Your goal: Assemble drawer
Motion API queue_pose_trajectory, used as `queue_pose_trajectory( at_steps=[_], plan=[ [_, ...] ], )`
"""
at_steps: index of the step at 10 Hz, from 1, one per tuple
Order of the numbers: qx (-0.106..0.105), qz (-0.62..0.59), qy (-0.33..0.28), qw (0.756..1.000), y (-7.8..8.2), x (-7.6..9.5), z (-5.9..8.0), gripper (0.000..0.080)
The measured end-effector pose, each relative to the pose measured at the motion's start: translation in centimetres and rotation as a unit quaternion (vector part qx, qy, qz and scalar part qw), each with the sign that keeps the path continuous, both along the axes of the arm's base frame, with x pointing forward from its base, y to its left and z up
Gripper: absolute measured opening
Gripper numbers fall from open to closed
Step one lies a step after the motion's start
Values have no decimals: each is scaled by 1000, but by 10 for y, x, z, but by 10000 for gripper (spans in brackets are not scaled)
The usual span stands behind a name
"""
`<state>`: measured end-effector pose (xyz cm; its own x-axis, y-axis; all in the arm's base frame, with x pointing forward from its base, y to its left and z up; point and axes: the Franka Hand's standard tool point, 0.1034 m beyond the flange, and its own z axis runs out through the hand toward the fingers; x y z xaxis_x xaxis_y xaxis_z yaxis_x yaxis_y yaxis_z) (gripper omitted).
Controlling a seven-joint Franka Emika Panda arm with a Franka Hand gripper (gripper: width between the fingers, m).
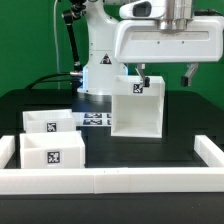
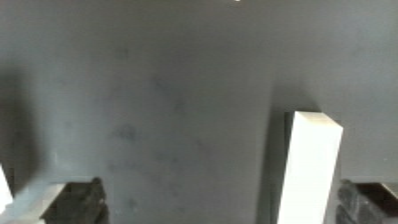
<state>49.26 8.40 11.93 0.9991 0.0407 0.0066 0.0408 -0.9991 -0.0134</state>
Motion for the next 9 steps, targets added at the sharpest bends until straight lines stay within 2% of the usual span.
queue_pose_trajectory(
  at_steps=[2, 4, 7, 9],
  plan=[
    [2, -62, 2, 998, 1, 0, -1, 650],
    [2, -72, 3, 997, 1, -3, 0, 650],
    [-4, -96, 3, 995, 11, -50, 17, 650],
    [-9, -96, 6, 995, 17, -72, 16, 650]
  ],
)
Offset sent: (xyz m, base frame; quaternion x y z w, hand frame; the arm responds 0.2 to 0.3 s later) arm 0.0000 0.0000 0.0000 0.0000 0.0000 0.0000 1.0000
